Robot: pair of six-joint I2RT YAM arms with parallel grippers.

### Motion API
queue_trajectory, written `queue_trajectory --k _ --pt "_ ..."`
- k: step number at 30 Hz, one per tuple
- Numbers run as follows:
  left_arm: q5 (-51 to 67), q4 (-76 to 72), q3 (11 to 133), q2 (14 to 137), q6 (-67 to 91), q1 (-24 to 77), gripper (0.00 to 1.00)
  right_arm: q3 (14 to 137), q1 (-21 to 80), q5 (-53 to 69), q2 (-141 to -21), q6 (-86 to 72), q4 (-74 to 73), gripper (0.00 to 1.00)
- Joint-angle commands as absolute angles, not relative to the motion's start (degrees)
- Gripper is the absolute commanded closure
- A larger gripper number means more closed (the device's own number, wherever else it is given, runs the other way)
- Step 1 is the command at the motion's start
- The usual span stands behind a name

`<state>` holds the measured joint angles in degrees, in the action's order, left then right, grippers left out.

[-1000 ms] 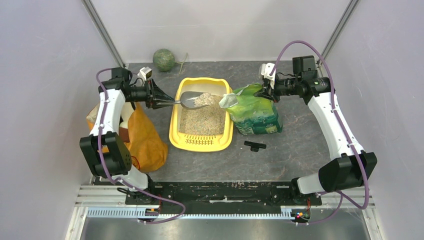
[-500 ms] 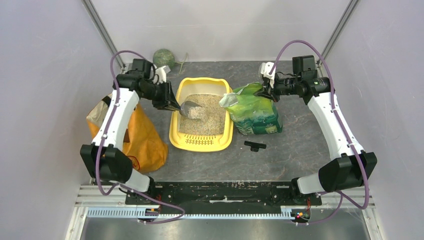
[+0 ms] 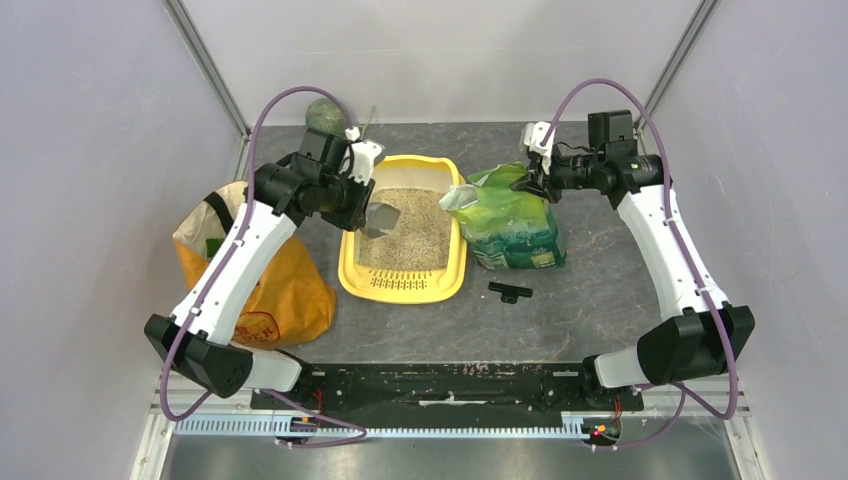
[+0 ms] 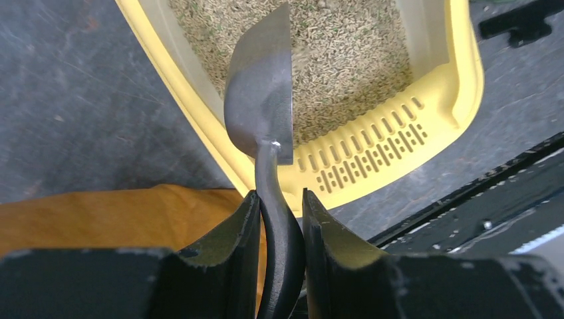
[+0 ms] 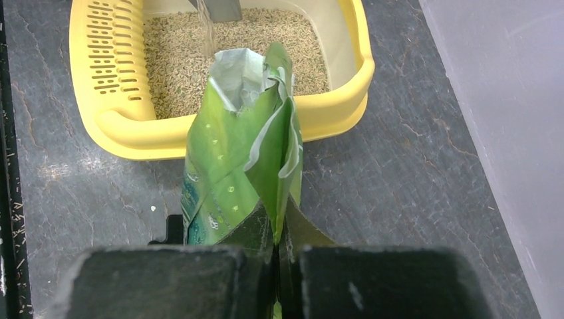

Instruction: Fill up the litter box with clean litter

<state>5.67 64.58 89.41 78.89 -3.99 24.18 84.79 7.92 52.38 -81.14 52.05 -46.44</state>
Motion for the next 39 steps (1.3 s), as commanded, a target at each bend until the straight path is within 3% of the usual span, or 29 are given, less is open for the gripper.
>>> queue_trajectory --k 1,11,19,22,33,39 --pt "-2.04 61.54 90.21 76.84 -13.41 27.47 0.98 87.09 7.0 53.35 -77.65 51.51 -40.32 1.0" --pt "-4.24 60.34 94.75 79.09 -15.35 28.74 0.98 87.32 1.81 55.62 -76.69 48.44 -39.64 1.0" --pt "13.65 52.52 107.57 83.1 -4.76 28.13 0.98 85.37 -5.46 56.71 -74.72 48.03 -39.55 1.0" --pt "14.39 48.47 112.9 88.08 -1.08 29.82 0.98 84.11 -8.03 57.03 -74.06 49.1 -39.63 1.0" --pt "-11.74 29.96 121.56 107.99 1.43 43.74 0.98 80.04 -16.42 57.04 -74.16 59.78 -46.56 1.0" --pt "-18.5 21.02 119.53 116.45 5.7 46.29 0.98 78.99 -20.04 58.31 -74.05 62.92 -50.5 1.0"
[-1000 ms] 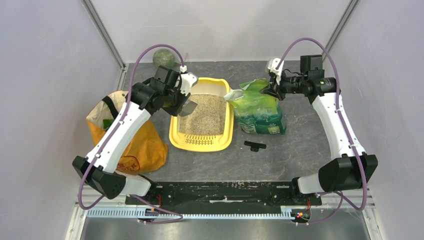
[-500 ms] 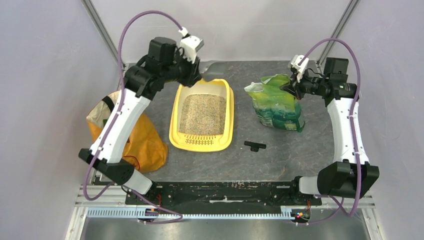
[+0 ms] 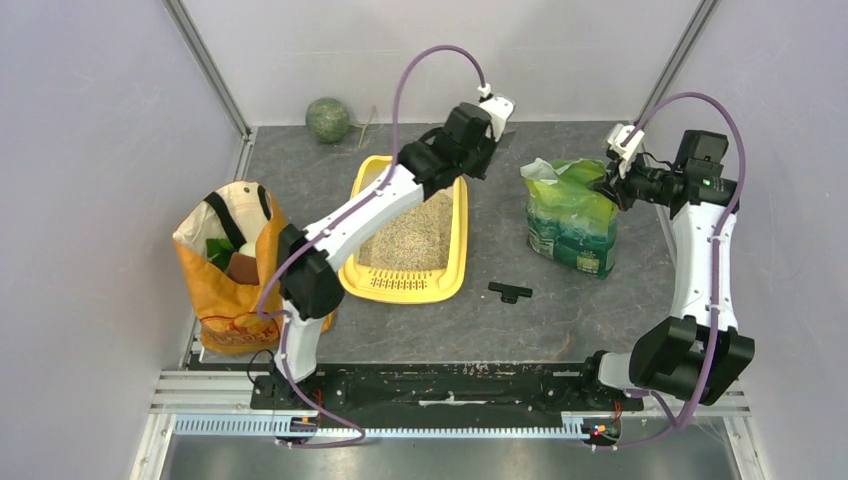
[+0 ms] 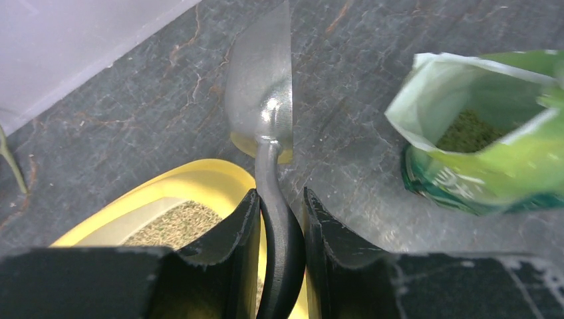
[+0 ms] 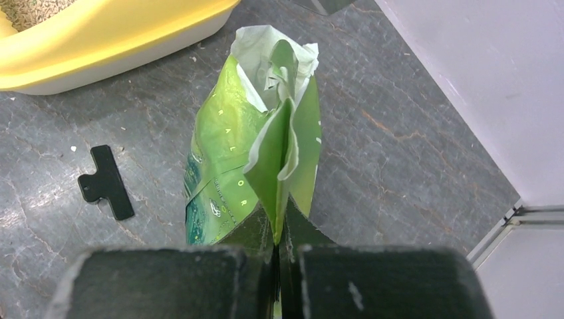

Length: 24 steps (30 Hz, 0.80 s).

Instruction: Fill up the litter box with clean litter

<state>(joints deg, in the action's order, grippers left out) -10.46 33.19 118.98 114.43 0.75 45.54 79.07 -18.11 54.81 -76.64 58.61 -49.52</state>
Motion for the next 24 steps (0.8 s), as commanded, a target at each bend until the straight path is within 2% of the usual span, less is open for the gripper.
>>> queue_trajectory --k 1,14,21,24 --pt "-18.44 19.13 118.7 117.71 6.2 46.59 0.98 78.78 -20.44 58.41 -73.94 63.21 -50.77 1.0" --pt "-20.03 4.67 112.57 129.94 11.99 48.63 0.98 77.15 -21.18 59.82 -73.86 63.02 -51.31 1.0" --pt "-21.18 5.54 112.16 133.77 16.98 49.66 0.98 78.04 -21.27 59.67 -74.07 63.93 -52.7 1.0" --pt "-21.18 6.98 112.15 134.1 18.91 49.75 0.82 78.45 -21.33 59.81 -74.57 64.23 -53.18 1.0"
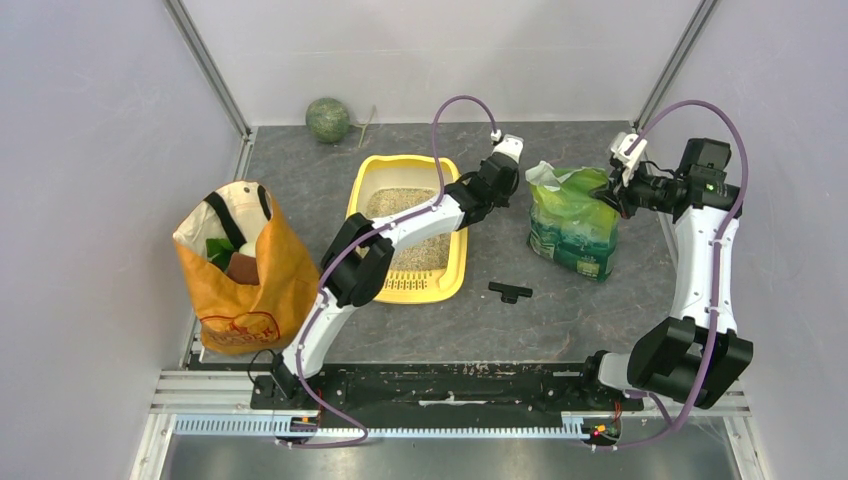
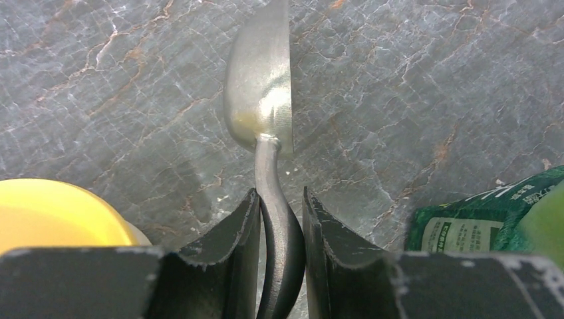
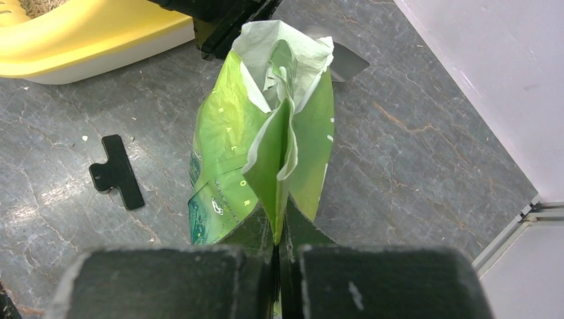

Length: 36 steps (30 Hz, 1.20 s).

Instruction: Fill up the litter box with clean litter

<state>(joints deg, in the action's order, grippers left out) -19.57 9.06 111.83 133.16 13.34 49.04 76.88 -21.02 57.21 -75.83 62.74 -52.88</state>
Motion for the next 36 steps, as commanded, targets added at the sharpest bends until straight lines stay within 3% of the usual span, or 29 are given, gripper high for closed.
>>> queue_trajectory --k 1,8,12,18,22,29,36 --pt "-21.2 7.56 112.15 133.77 19.13 49.75 0.74 78.75 -21.36 59.93 -74.75 64.53 -53.43 1.0" --pt "-14.85 8.94 110.7 126.93 14.43 49.49 0.43 78.6 -21.36 60.21 -75.25 66.67 -55.79 1.0" --pt "-6.95 8.56 109.39 123.37 11.62 49.4 0.36 78.44 -21.36 60.8 -74.69 66.46 -56.03 1.0" --pt "-5.92 11.67 109.07 117.97 9.67 47.75 0.33 78.32 -22.02 61.93 -72.87 65.8 -56.25 1.0" --pt "-3.38 20.78 116.02 115.6 8.0 45.02 0.3 78.24 -22.08 64.09 -71.94 65.46 -56.5 1.0" --pt "18.86 43.86 137.13 122.41 2.98 42.0 0.23 77.89 -22.06 67.73 -71.02 65.29 -56.59 1.0" --pt "25.84 45.74 136.68 124.77 -1.4 42.02 0.25 78.46 -22.06 69.3 -71.12 67.75 -58.77 1.0"
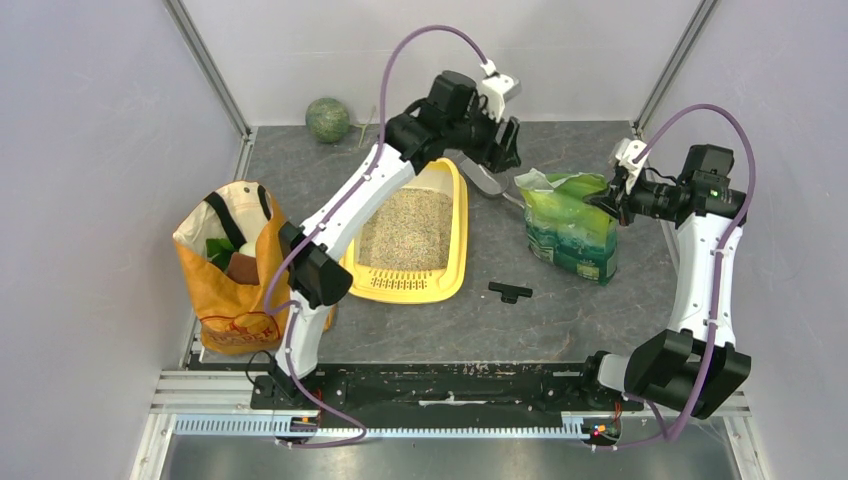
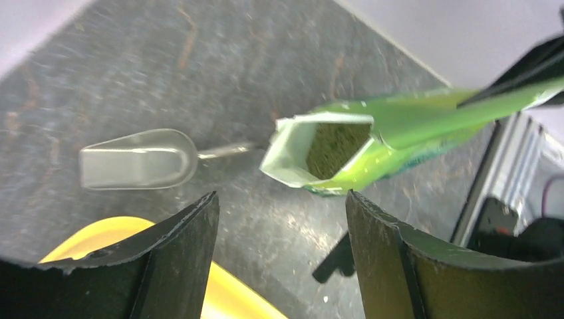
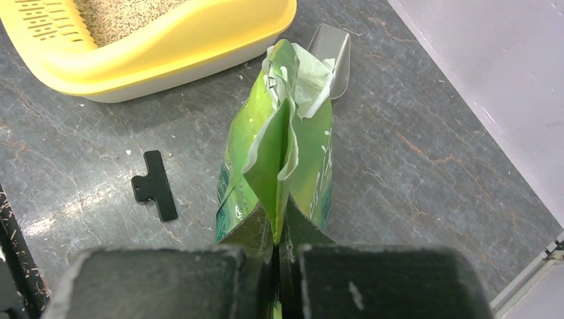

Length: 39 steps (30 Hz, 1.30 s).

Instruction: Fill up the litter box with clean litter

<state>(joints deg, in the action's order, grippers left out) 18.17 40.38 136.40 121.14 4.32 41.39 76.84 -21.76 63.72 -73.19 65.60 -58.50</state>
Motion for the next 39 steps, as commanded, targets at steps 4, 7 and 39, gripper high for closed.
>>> queue_trajectory --k 4,7,39 --pt "34.15 45.65 135.27 124.24 -13.79 41.32 0.21 79.3 -22.06 69.27 -71.04 71.63 -62.97 1.0" --pt "41.71 43.99 132.55 121.91 -23.82 38.18 0.17 79.37 -22.06 69.36 -70.69 75.5 -66.16 1.0" --pt "53.52 27.16 126.92 131.79 -36.6 43.98 0.08 83.49 -22.06 70.51 -72.19 84.14 -76.29 1.0"
